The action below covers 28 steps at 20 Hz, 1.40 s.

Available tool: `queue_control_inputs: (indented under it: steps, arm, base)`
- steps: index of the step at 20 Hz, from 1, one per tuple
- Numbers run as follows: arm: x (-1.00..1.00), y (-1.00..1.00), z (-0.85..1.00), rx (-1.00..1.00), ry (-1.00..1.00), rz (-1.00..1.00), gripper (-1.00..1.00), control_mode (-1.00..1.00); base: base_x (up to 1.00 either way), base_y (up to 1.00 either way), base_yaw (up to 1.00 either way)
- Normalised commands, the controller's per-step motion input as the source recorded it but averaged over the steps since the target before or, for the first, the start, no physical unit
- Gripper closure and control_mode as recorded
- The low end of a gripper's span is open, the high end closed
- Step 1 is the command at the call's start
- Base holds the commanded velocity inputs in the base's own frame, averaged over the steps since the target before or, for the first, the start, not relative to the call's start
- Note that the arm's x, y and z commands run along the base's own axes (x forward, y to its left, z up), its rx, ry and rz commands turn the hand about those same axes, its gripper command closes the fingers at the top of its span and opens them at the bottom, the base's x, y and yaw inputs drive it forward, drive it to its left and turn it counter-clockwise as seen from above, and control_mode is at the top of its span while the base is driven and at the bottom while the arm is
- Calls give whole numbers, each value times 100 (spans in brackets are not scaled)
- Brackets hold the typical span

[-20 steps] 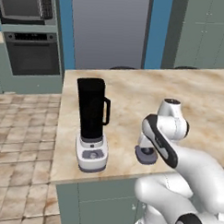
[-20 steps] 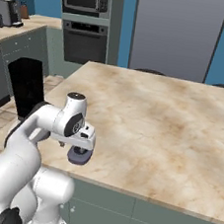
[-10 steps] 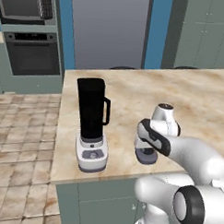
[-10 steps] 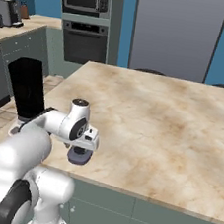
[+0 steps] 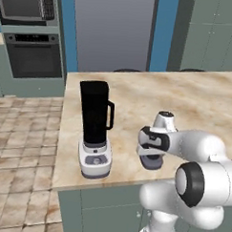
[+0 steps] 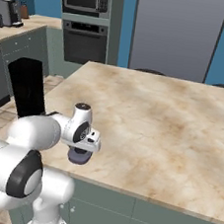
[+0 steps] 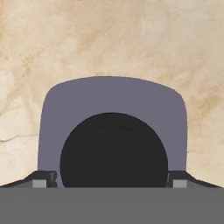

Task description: Grab the garlic and onion from the fridge, place them in the blender, close the lid, and turn on the blender to create a marinade.

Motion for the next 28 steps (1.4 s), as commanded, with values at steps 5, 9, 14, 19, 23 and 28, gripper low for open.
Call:
queue_control_inputs:
  steps: [5, 9, 14, 19, 23, 28]
  arm:
    - [25, 0, -31, -2, 0, -1, -100, -100]
    - [-20, 4, -55, -2, -5, -1, 100, -100]
    - [-38, 3, -22, 0, -17, -3, 100, -100]
    - [-18, 1, 76, 0, -9, -3, 100, -100]
    - [-3, 2, 100, 0, -5, -1, 100, -100]
    - [-20, 27, 69, 0, -19, 0, 100, -100]
  base:
    - [0, 0, 0]
    - [0, 0, 0]
    - [0, 0, 0]
    - [0, 0, 0]
    - [0, 0, 0]
    - [0, 0, 0]
